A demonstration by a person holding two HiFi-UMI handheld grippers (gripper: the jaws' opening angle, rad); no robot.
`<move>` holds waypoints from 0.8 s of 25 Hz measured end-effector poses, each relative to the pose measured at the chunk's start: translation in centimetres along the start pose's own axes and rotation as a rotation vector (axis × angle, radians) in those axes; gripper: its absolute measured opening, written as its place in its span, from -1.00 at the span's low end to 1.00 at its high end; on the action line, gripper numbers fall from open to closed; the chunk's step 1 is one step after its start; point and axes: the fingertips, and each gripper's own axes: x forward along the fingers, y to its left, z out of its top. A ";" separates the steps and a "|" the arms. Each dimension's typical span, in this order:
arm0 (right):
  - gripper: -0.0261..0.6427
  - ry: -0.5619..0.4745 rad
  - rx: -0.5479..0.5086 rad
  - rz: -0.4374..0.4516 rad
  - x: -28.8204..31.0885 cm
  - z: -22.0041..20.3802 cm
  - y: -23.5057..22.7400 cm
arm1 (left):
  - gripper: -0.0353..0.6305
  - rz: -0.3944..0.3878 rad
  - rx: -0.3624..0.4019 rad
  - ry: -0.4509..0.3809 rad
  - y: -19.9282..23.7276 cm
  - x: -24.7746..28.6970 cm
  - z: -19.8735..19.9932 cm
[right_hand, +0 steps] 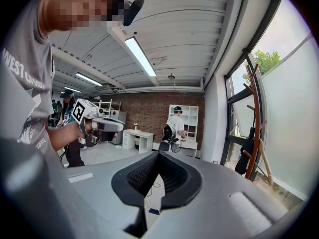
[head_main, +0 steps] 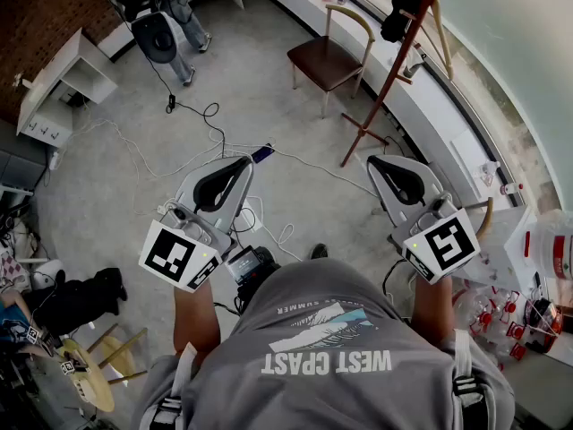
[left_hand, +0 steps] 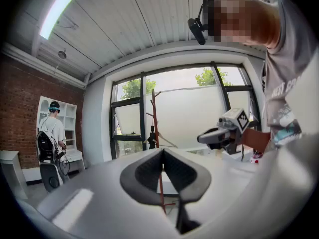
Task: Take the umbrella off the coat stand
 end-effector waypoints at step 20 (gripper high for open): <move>-0.92 -0.051 0.053 0.023 -2.4 -1.2 -1.9 | -0.89 0.031 0.029 0.018 -2.9 1.1 0.4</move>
